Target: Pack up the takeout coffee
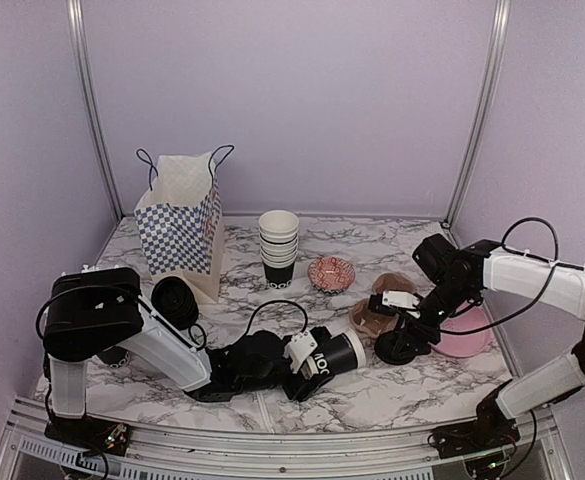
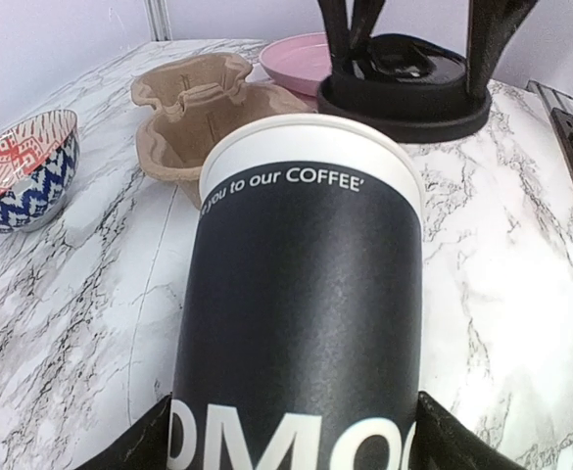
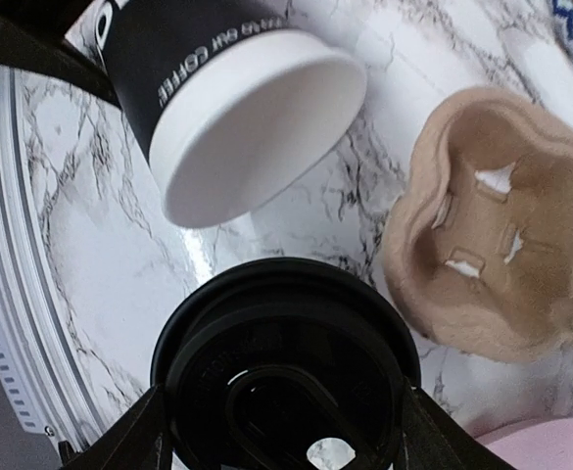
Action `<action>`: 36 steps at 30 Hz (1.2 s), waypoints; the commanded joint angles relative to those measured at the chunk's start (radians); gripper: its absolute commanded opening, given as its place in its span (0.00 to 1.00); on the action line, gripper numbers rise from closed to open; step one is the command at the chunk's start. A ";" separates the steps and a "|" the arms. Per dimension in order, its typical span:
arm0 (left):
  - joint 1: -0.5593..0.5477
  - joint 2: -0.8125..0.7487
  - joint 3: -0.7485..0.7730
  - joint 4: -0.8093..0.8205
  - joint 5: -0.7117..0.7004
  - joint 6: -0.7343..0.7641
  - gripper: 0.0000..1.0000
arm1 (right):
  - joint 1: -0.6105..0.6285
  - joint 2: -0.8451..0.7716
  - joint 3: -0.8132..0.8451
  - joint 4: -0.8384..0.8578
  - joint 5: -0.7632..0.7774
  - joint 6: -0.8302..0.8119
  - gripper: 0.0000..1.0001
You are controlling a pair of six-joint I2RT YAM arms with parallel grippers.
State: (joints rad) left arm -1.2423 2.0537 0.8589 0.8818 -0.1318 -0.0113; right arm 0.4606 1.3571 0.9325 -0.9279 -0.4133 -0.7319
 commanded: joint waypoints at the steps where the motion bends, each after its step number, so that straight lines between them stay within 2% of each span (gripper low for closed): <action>1: 0.004 -0.027 0.009 -0.040 0.011 0.007 0.77 | -0.004 -0.035 -0.063 0.020 0.102 -0.021 0.68; 5: 0.004 -0.057 -0.015 -0.038 0.011 -0.005 0.76 | -0.005 -0.016 -0.094 0.057 0.103 -0.040 0.70; 7: 0.003 -0.073 -0.024 -0.033 0.021 -0.013 0.75 | -0.004 0.003 -0.098 0.058 0.081 -0.058 0.74; 9: 0.003 -0.088 -0.033 -0.022 0.027 -0.023 0.74 | -0.004 0.019 -0.090 0.037 0.037 -0.088 0.86; 10: 0.003 -0.095 -0.038 -0.011 0.027 -0.027 0.74 | -0.003 0.020 -0.080 0.024 0.016 -0.098 0.97; 13: 0.003 -0.114 -0.050 0.015 0.034 -0.040 0.74 | -0.004 -0.002 -0.017 -0.012 -0.061 -0.111 0.99; 17: 0.003 -0.131 -0.057 0.051 0.039 -0.055 0.74 | -0.002 -0.015 0.083 -0.010 -0.214 -0.050 0.99; 21: 0.003 -0.137 -0.055 0.079 0.041 -0.062 0.74 | -0.002 0.050 0.160 -0.008 -0.407 -0.010 0.96; 26: 0.004 -0.146 -0.049 0.092 0.032 -0.061 0.74 | 0.005 0.161 0.225 -0.045 -0.519 0.000 0.81; 34: 0.003 -0.151 -0.043 0.122 -0.002 -0.062 0.74 | 0.024 0.186 0.239 -0.044 -0.523 0.055 0.72; 36: 0.003 -0.145 -0.036 0.126 -0.006 -0.061 0.74 | 0.025 0.185 0.236 -0.039 -0.523 0.063 0.66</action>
State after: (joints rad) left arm -1.2427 1.9434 0.8116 0.9527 -0.1162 -0.0662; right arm 0.4751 1.5547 1.1362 -0.9611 -0.9070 -0.7063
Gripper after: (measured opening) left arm 0.745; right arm 0.709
